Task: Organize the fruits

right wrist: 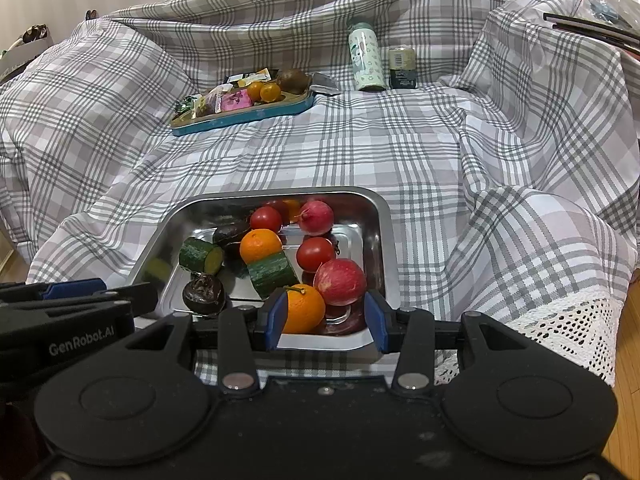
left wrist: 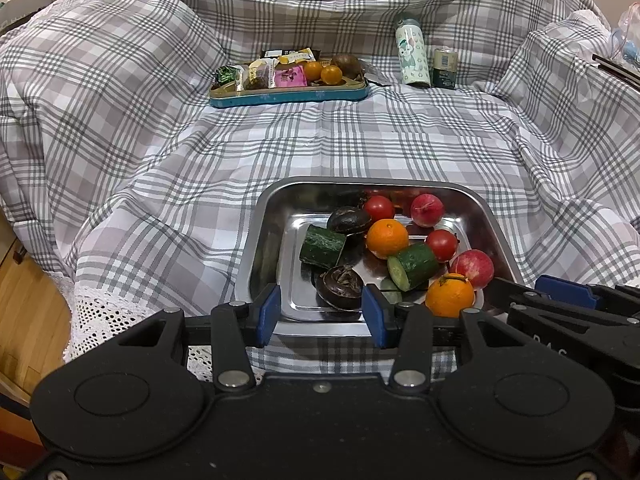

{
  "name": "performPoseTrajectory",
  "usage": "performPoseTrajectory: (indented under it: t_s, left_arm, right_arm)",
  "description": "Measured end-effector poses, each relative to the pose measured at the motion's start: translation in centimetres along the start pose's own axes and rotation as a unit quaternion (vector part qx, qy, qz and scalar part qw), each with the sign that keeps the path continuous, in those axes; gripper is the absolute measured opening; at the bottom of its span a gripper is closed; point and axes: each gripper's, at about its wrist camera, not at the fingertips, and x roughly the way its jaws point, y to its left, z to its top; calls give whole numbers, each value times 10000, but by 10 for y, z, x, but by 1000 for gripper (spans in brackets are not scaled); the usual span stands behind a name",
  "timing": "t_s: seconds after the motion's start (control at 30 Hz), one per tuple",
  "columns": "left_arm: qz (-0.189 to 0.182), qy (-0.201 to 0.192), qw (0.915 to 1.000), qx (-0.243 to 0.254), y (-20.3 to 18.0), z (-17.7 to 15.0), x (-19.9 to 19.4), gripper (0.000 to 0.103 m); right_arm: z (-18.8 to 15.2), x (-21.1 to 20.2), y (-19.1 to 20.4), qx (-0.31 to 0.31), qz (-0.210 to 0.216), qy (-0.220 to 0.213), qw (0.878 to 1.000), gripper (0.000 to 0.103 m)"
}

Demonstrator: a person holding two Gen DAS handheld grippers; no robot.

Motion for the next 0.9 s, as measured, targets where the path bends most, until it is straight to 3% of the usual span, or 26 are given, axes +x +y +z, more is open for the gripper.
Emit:
performPoseTrajectory:
  t_s: [0.9]
  left_arm:
    - [-37,180,9998,-115,5,1,8,53]
  right_arm:
    - [0,9,2,-95,79,162,9998,45]
